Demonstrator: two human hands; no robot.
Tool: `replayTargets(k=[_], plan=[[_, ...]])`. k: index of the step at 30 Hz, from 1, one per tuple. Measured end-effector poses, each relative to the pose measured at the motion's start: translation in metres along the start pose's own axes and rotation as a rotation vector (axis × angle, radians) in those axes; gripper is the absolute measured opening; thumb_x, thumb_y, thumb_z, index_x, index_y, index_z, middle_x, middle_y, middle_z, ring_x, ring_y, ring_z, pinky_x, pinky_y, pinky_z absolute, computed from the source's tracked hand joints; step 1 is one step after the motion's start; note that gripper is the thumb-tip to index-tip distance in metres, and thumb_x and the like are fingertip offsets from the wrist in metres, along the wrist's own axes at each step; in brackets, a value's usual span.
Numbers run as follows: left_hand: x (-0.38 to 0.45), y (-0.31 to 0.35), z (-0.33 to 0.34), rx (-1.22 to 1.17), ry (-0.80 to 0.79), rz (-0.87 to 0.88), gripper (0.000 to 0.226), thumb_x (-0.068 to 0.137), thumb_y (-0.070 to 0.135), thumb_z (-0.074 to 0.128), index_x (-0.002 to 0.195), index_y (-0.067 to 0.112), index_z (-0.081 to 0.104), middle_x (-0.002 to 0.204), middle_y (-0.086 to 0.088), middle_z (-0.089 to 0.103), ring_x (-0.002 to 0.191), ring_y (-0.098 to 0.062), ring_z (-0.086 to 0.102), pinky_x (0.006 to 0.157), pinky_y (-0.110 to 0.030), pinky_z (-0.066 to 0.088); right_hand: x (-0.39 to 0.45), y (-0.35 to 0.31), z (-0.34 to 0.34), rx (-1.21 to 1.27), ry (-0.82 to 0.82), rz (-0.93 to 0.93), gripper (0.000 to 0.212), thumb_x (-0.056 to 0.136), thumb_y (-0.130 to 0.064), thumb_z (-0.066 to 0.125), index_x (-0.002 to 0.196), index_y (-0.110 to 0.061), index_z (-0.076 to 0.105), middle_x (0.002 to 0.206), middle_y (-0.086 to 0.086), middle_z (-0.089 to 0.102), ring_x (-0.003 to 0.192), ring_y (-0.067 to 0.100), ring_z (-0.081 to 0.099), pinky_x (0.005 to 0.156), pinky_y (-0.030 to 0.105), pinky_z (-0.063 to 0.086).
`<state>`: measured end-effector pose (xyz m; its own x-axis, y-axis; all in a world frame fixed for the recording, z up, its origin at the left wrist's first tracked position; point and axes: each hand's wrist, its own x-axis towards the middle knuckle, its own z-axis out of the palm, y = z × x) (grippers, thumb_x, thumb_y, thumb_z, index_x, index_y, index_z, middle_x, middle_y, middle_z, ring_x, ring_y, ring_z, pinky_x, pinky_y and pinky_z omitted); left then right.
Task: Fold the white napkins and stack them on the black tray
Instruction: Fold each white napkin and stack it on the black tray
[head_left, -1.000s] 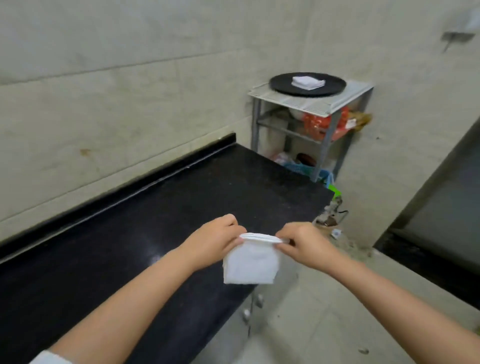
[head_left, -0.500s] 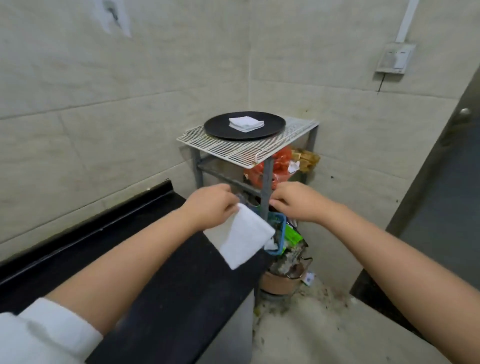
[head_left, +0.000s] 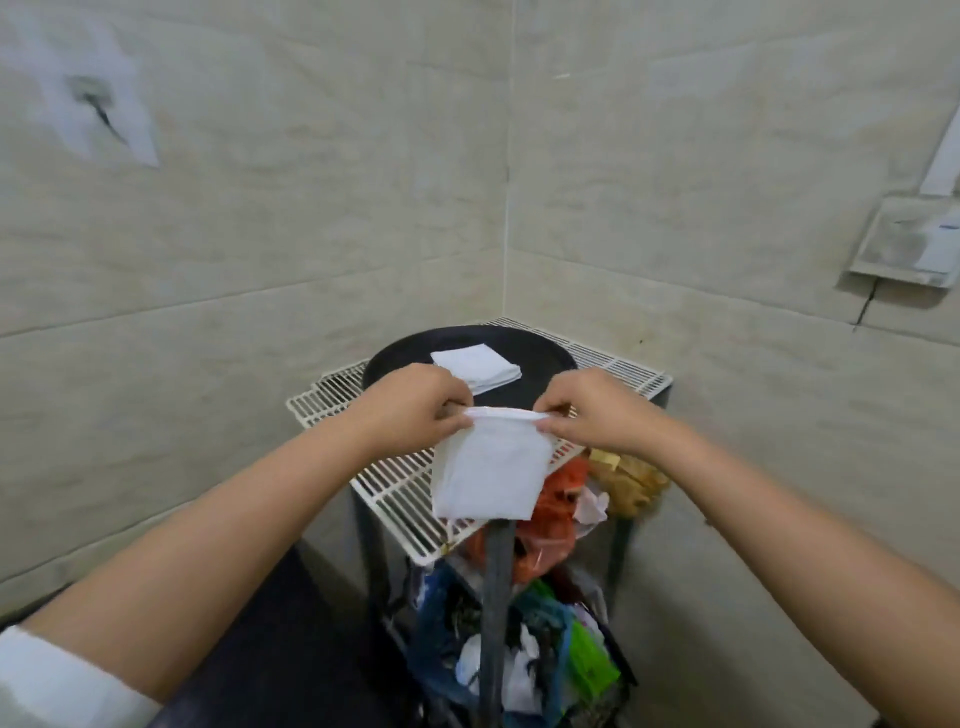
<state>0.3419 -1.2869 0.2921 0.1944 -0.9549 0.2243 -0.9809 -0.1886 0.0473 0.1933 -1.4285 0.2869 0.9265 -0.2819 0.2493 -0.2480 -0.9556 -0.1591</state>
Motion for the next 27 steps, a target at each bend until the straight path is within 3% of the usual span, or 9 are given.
replayTargets(k=[6, 9, 11, 13, 15, 19, 21, 24, 27], plan=[[0.092, -0.027, 0.02, 0.091, 0.115, -0.339, 0.028, 0.095, 0.022, 0.046, 0.118, 0.01, 0.057, 0.119, -0.01, 0.059, 0.111, -0.027, 0.054, 0.089, -0.033, 0.042, 0.118, 0.075, -0.003, -0.022, 0.041, -0.105, 0.023, 0.087, -0.016, 0.053, 0.099, -0.004, 0.069, 0.098, 0.014, 0.067, 0.094, 0.028, 0.059, 0.077, 0.035, 0.043], [0.14, -0.046, 0.028, 0.116, 0.292, -0.513, 0.026, 0.094, 0.017, 0.048, 0.114, 0.005, 0.059, 0.113, -0.017, 0.059, 0.105, -0.035, 0.056, 0.084, -0.039, 0.046, 0.18, 0.107, -0.001, 0.061, 0.135, -0.123, 0.025, 0.089, -0.013, 0.052, 0.106, -0.005, 0.067, 0.108, 0.018, 0.065, 0.105, 0.032, 0.057, 0.084, 0.034, 0.043], [0.165, -0.056, 0.033, 0.18, 0.447, -0.471, 0.013, 0.082, 0.003, 0.06, 0.092, -0.003, 0.065, 0.091, -0.022, 0.063, 0.078, -0.039, 0.063, 0.062, -0.043, 0.053, 0.212, 0.124, 0.008, 0.124, 0.251, -0.161, 0.023, 0.088, -0.009, 0.052, 0.104, 0.001, 0.066, 0.107, 0.022, 0.062, 0.104, 0.033, 0.055, 0.086, 0.035, 0.04], [0.178, -0.066, 0.043, 0.285, 0.399, -0.469, 0.019, 0.055, -0.006, 0.077, 0.067, 0.0, 0.063, 0.065, -0.016, 0.062, 0.047, -0.031, 0.059, 0.037, -0.028, 0.045, 0.229, 0.14, 0.025, 0.239, 0.332, -0.2, 0.018, 0.084, 0.0, 0.054, 0.094, 0.008, 0.067, 0.099, 0.026, 0.062, 0.095, 0.036, 0.058, 0.081, 0.036, 0.042], [0.184, -0.069, 0.066, 0.383, 0.317, -0.485, 0.028, 0.046, -0.004, 0.083, 0.064, 0.004, 0.062, 0.063, -0.012, 0.061, 0.044, -0.027, 0.057, 0.034, -0.023, 0.039, 0.235, 0.154, 0.052, 0.267, 0.273, -0.231, 0.017, 0.083, 0.003, 0.053, 0.091, 0.009, 0.067, 0.097, 0.027, 0.061, 0.092, 0.036, 0.059, 0.08, 0.036, 0.044], [0.185, -0.062, 0.124, 0.336, -0.121, -0.629, 0.021, 0.089, 0.006, 0.048, 0.109, 0.004, 0.053, 0.113, -0.014, 0.053, 0.103, -0.031, 0.054, 0.071, -0.038, 0.044, 0.224, 0.174, 0.108, 0.084, -0.071, -0.267, 0.022, 0.091, -0.004, 0.043, 0.099, 0.003, 0.061, 0.087, 0.008, 0.052, 0.089, 0.026, 0.053, 0.066, 0.024, 0.043], [0.186, -0.059, 0.131, 0.326, -0.176, -0.66, 0.022, 0.09, 0.005, 0.045, 0.111, 0.005, 0.051, 0.116, -0.012, 0.051, 0.105, -0.03, 0.052, 0.069, -0.036, 0.039, 0.22, 0.173, 0.114, 0.064, -0.111, -0.269, 0.021, 0.09, -0.001, 0.042, 0.099, 0.002, 0.06, 0.072, 0.0, 0.035, 0.079, 0.019, 0.043, 0.048, 0.014, 0.024], [0.188, -0.061, 0.128, 0.297, -0.165, -0.649, 0.025, 0.091, 0.006, 0.044, 0.114, 0.007, 0.055, 0.118, -0.011, 0.053, 0.105, -0.029, 0.055, 0.076, -0.036, 0.043, 0.218, 0.172, 0.111, 0.047, -0.162, -0.287, 0.017, 0.088, 0.001, 0.043, 0.079, -0.003, 0.057, 0.066, -0.002, 0.024, 0.078, 0.019, 0.039, 0.047, 0.02, 0.022], [0.189, -0.059, 0.119, 0.235, -0.208, -0.656, 0.032, 0.093, 0.008, 0.043, 0.122, 0.01, 0.056, 0.124, -0.009, 0.054, 0.109, -0.029, 0.055, 0.085, -0.036, 0.044, 0.219, 0.176, 0.106, 0.014, -0.203, -0.3, 0.04, 0.087, 0.001, 0.044, 0.053, -0.014, 0.028, 0.065, -0.002, 0.026, 0.077, 0.018, 0.04, 0.045, 0.017, 0.018]])
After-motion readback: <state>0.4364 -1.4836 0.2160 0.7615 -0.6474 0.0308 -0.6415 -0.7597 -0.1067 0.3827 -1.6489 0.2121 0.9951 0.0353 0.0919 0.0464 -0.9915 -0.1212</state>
